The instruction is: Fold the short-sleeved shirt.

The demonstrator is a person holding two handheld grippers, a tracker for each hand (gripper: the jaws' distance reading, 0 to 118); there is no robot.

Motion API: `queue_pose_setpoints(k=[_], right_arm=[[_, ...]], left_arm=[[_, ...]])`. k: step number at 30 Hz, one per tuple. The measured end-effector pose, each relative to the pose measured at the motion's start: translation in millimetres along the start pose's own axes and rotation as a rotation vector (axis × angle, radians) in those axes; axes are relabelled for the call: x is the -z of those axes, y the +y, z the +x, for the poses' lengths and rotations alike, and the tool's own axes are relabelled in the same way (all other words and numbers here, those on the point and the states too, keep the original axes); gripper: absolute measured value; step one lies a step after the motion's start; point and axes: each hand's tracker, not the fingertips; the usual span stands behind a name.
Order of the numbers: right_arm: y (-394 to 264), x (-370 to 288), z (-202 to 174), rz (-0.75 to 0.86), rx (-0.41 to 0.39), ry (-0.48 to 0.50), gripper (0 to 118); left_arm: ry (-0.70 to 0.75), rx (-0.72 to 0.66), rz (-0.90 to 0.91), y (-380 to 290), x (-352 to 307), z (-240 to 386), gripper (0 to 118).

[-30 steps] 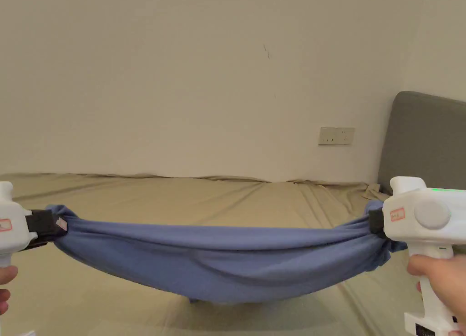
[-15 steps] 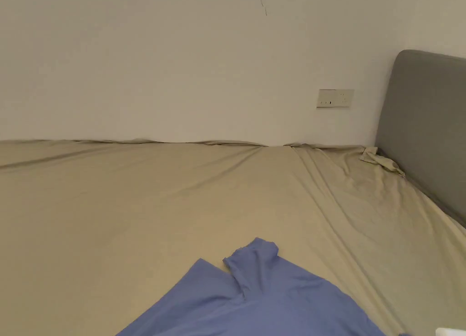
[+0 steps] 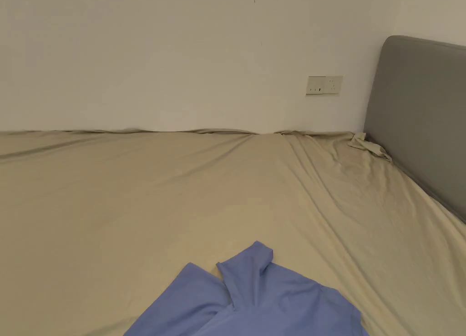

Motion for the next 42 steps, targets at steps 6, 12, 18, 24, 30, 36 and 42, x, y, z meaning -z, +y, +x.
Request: queue_pose_setpoints(k=[6, 12, 18, 24, 30, 36, 42], right_arm=[[34.4, -62.0, 17.5, 0.015, 0.143, 0.079, 118], [60.6, -163.9, -26.1, 0.311, 0.062, 0.023, 116], [13.9, -164.0, -89.3, 0.374, -0.042, 0.104, 6], [0.9, -159.1, -124.9, 0.31, -0.16, 0.258, 6], [18.1, -160.5, -131.6, 0.328, -0.183, 0.243, 6], [37.9, -133.7, -104.1, 0.298, -0.164, 0.191, 6], [76.5, -101.1, -96.8, 0.261, -0.179, 0.172, 5]], left_arm=[[-0.033, -0.044, 0.203, 30.2, -64.9, 11.5, 117], [0.03, 0.065, 0.358, 24.9, -142.8, 55.4, 118], [0.114, 0.125, 0.215, -31.4, -100.3, 50.7, 0], [0.177, 0.097, 0.229, -26.0, -64.7, 39.3, 58], [0.189, 0.106, 0.166, 10.8, -5.7, 40.8, 116], [0.171, 0.076, 0.12, 8.6, 18.3, 53.8, 4], [0.066, 0.117, 0.131, -1.9, -18.8, 67.8, 4]])
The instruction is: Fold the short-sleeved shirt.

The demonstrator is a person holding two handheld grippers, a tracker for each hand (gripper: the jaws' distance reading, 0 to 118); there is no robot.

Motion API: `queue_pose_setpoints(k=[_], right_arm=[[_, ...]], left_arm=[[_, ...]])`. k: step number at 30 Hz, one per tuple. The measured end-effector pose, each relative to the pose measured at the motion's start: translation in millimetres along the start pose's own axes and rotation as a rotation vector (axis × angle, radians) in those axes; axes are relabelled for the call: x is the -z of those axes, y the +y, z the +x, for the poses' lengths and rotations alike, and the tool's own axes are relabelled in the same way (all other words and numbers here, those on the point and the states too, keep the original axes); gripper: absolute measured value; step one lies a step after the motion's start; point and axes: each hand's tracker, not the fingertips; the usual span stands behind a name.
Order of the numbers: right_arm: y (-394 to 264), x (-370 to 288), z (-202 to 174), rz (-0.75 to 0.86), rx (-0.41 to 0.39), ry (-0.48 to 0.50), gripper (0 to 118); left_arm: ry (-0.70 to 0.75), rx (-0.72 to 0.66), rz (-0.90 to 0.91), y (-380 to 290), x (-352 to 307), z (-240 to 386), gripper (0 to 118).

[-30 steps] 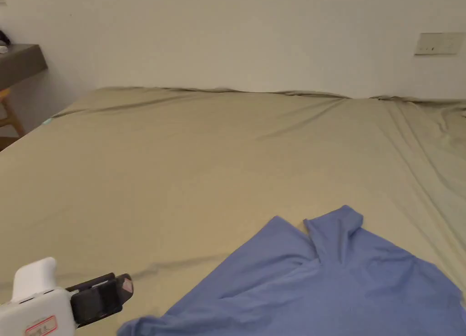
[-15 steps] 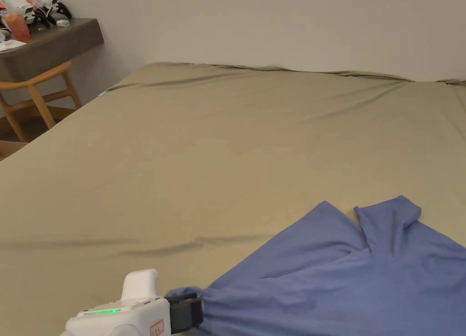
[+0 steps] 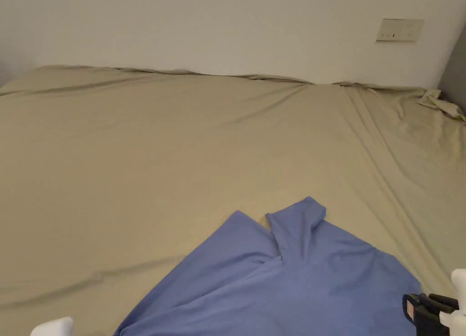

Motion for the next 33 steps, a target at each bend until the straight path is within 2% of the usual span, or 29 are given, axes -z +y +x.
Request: queue_pose_setpoints(k=[1, 2, 4, 5, 6, 7, 9, 11, 13, 15, 17, 19, 20, 21, 22, 23, 24, 25, 26, 27, 29, 30, 31, 33], right_arm=[[11.4, 10.3, 8.6, 0.018, 0.007, 0.004, 5], [22.5, 21.0, 17.4, 0.029, 0.029, -0.01, 12], [51.7, 59.2, 40.1, -0.029, 0.041, -0.05, 114], [64.8, 84.5, 51.9, -0.128, 0.025, -0.065, 118], [78.9, 96.5, 65.3, -0.061, 0.014, -0.086, 117], [90.9, 117.3, 72.6, -0.145, -0.011, -0.106, 118], [108.1, 150.2, 86.6, -0.201, -0.008, -0.15, 118], [115.1, 177.2, 93.0, -0.279, -0.039, -0.177, 116], [95.3, 219.4, 89.8, -0.346, -0.067, -0.178, 110], [80.6, 239.5, 84.9, -0.424, -0.103, -0.207, 100], [63.3, 251.7, 80.4, -0.461, -0.121, -0.217, 95], [58.1, 239.6, 80.8, -0.361, -0.071, -0.209, 94], [56.9, 238.6, 82.1, -0.36, -0.028, -0.207, 91], [55.2, 235.5, 83.0, -0.373, 0.035, -0.154, 78], [54.1, 229.7, 79.4, -0.358, 0.035, -0.155, 60], [53.0, 222.0, 72.6, -0.328, -0.042, -0.238, 43], [50.3, 214.8, 66.2, -0.303, -0.135, -0.284, 16], [47.1, 209.5, 63.9, -0.289, -0.187, -0.287, 5], [45.4, 200.7, 64.0, -0.271, -0.156, -0.215, 5], [44.3, 188.2, 59.8, -0.223, -0.147, -0.196, 5], [47.4, 157.9, 50.2, -0.109, -0.19, -0.252, 5], [51.7, 141.6, 48.3, -0.066, -0.196, -0.24, 5], [56.1, 124.6, 47.3, -0.021, -0.185, -0.225, 5], [70.8, 80.9, 48.2, 0.085, -0.123, -0.131, 5]], left_arm=[[-0.006, 0.0, 0.005, 4.8, -9.8, -4.7, 4], [-0.015, 0.004, 0.017, 8.9, -17.5, -5.1, 4], [-0.057, 0.016, 0.065, 20.0, -35.2, -2.4, 4], [-0.074, 0.019, 0.071, 24.0, -40.4, 0.8, 4], [-0.089, 0.026, 0.073, 29.2, -44.1, 3.2, 4], [-0.094, 0.035, 0.071, 33.5, -46.9, 6.0, 4], [-0.086, 0.079, 0.081, 33.8, -53.7, 28.9, 4], [-0.066, 0.106, 0.073, 33.8, -52.5, 37.7, 4], [-0.065, 0.097, 0.067, 36.5, -50.1, 36.5, 4], [-0.068, 0.07, 0.052, 35.0, -48.6, 38.1, 4], [-0.065, 0.07, 0.043, 36.7, -47.0, 33.3, 4], [-0.057, 0.083, 0.03, 36.6, -46.9, 35.8, 4], [-0.054, 0.089, 0.026, 37.2, -46.8, 35.0, 4], [-0.05, 0.09, 0.026, 37.9, -46.7, 33.0, 4], [-0.048, 0.086, 0.026, 38.3, -46.5, 33.1, 4], [-0.047, 0.08, 0.026, 38.7, -46.2, 33.3, 4], [-0.049, 0.074, 0.027, 39.1, -45.7, 32.6, 4], [-0.052, 0.068, 0.027, 39.4, -45.3, 32.9, 4], [-0.054, 0.064, 0.029, 39.9, -45.2, 33.9, 4], [-0.058, 0.061, 0.033, 40.5, -45.4, 35.4, 4], [-0.067, 0.054, 0.035, 41.2, -45.8, 36.6, 4], [-0.064, 0.052, 0.034, 42.1, -46.5, 38.0, 4], [-0.062, 0.051, 0.035, 43.0, -47.6, 38.8, 4], [-0.079, 0.04, 0.046, 47.4, -50.9, 37.7, 4]])
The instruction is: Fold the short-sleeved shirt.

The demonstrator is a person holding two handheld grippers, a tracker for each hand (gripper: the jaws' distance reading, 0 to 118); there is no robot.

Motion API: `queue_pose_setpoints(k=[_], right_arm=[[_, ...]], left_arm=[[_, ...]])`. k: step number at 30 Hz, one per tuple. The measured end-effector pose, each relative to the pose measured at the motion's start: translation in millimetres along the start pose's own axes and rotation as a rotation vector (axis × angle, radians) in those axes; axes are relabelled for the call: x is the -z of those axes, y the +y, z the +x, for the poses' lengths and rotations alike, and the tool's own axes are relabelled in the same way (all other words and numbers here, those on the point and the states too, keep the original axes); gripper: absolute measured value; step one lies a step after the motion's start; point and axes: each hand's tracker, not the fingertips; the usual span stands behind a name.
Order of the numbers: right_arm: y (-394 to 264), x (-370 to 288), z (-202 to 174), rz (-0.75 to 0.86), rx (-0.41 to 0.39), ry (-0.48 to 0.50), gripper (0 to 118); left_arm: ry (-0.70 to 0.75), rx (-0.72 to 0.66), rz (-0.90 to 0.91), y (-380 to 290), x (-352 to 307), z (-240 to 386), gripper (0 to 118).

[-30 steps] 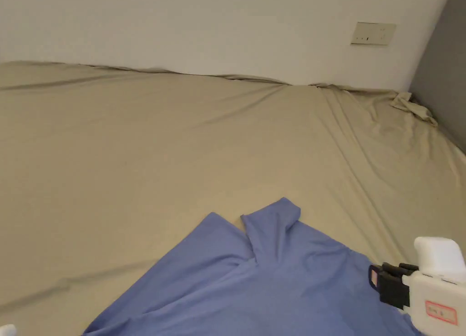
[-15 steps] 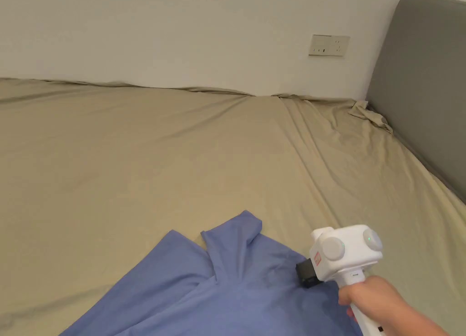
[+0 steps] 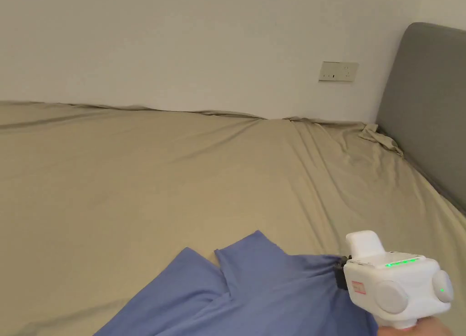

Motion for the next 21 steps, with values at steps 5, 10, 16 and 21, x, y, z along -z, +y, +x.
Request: queue_pose_setpoints(k=[5, 10, 16, 21], right_arm=[[44.2, -104.6, 14.3, 0.192, 0.027, 0.005, 5], [94.7, -188.8, 37.3, 0.365, 0.065, -0.025, 5], [134.6, -257.6, 35.4, 0.503, 0.005, -0.109, 4], [176.1, -273.1, 41.9, 0.56, 0.099, -0.102, 5]], left_arm=[[-0.087, -0.046, 0.097, 31.5, -17.4, 7.2, 4], [-0.278, -0.155, 0.223, 101.3, -34.5, 16.5, 4], [-0.252, -0.055, 0.42, 189.0, -88.9, 49.3, 4], [-0.19, -0.052, 0.565, 251.1, -125.4, 61.7, 4]])
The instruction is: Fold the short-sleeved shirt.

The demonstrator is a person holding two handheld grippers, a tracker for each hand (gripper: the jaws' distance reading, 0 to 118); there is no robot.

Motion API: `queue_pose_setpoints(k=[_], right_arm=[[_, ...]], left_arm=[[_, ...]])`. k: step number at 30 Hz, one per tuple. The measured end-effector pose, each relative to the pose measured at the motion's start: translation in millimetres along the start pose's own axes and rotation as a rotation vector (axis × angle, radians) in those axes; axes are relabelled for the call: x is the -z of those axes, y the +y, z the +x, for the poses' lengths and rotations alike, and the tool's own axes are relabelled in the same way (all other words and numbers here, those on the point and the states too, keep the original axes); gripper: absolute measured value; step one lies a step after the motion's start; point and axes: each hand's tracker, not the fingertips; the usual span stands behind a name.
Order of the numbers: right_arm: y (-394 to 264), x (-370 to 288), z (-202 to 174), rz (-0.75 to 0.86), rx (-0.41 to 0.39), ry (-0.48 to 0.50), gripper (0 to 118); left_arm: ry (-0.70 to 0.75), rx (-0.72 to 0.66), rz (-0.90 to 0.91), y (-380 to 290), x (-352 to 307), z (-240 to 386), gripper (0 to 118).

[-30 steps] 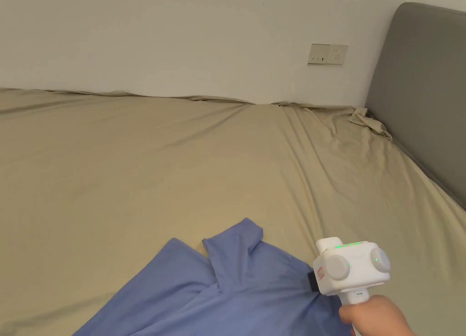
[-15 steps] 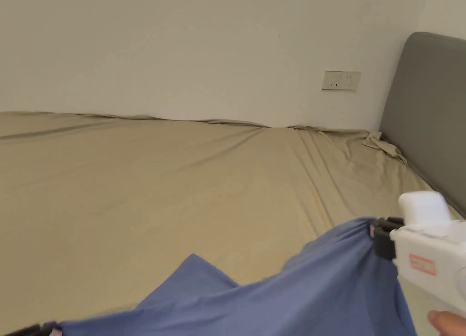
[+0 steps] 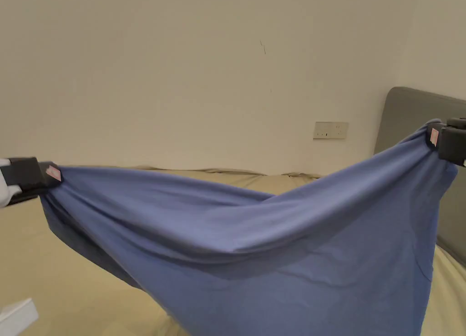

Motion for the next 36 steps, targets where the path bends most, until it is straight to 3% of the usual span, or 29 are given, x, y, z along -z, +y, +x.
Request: queue_pose_setpoints(k=[5, 18, 24, 36], right_arm=[[42.8, 19.6, -1.8, 0.011, 0.02, -0.008, 5], [111.2, 119.1, -2.3, -0.115, 0.035, -0.006, 5], [97.4, 175.0, -8.8, -0.241, -0.006, -0.051, 5], [1.3, 249.6, -23.2, -0.421, 0.02, -0.077, 5]], left_arm=[[0.06, -0.04, 0.115, 55.0, -1.6, -2.8, 4], [0.107, 0.021, 0.096, 125.5, 40.5, 5.2, 4], [0.133, 0.08, 0.058, 121.2, 65.4, 6.3, 4], [0.177, 0.084, -0.162, 39.5, 138.7, -28.4, 4]])
